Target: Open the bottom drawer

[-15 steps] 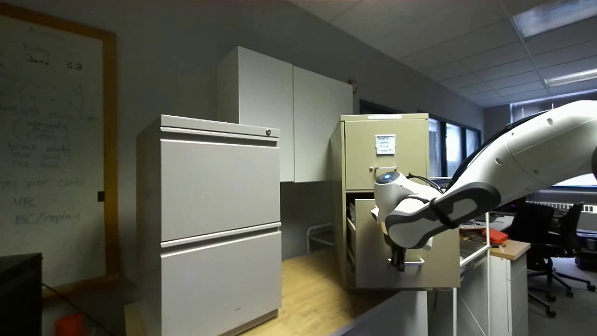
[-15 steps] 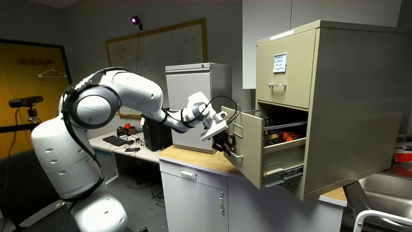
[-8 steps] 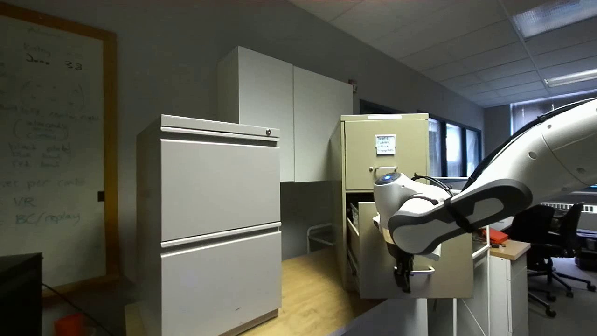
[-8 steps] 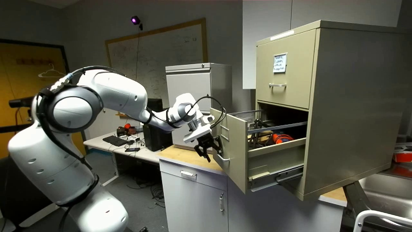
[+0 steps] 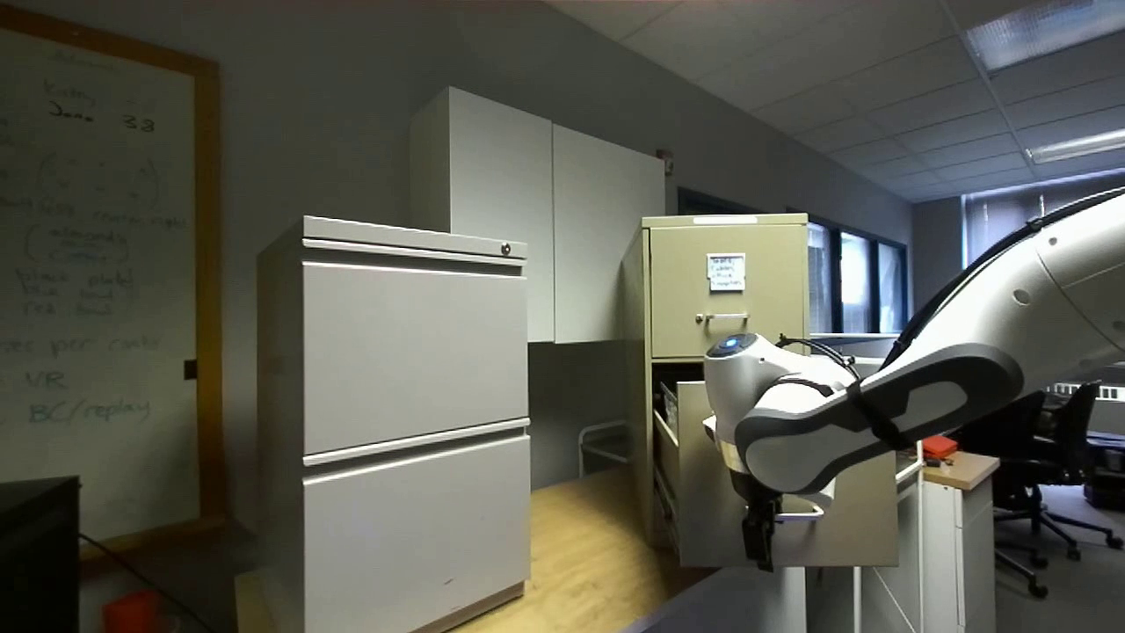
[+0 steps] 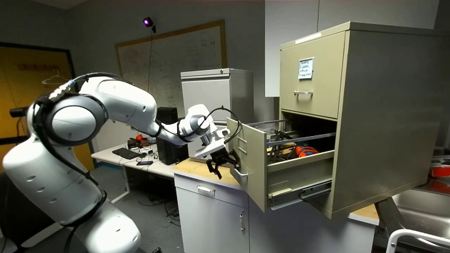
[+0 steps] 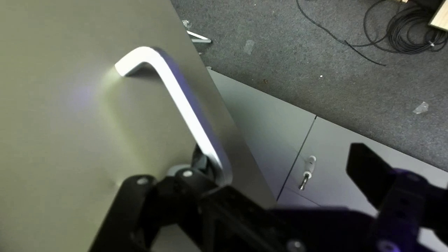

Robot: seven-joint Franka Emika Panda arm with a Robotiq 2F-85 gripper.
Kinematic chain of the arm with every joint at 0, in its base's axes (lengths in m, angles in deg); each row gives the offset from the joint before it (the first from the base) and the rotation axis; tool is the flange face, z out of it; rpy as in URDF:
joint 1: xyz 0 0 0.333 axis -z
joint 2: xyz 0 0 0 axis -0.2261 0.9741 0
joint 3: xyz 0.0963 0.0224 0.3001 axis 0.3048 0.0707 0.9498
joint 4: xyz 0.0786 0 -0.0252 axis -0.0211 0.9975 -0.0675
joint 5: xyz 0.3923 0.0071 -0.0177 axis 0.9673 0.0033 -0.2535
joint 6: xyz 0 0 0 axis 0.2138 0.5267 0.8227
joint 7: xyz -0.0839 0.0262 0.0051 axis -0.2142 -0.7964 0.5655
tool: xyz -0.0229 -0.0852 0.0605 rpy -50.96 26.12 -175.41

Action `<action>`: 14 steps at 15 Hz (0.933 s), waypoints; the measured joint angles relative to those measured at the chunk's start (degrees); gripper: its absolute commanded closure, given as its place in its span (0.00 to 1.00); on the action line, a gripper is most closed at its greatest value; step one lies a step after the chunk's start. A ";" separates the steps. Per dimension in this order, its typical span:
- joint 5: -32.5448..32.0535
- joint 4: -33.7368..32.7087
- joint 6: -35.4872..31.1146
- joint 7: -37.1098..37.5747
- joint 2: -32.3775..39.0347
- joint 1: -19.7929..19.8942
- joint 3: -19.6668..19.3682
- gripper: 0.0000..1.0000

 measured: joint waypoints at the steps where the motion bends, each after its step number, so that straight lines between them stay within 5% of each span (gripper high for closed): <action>1: 0.00 -0.01 -0.03 0.48 0.00 0.00 0.02 0.00; 14: -3.59 1.75 -5.77 19.65 -0.74 1.24 1.63 0.00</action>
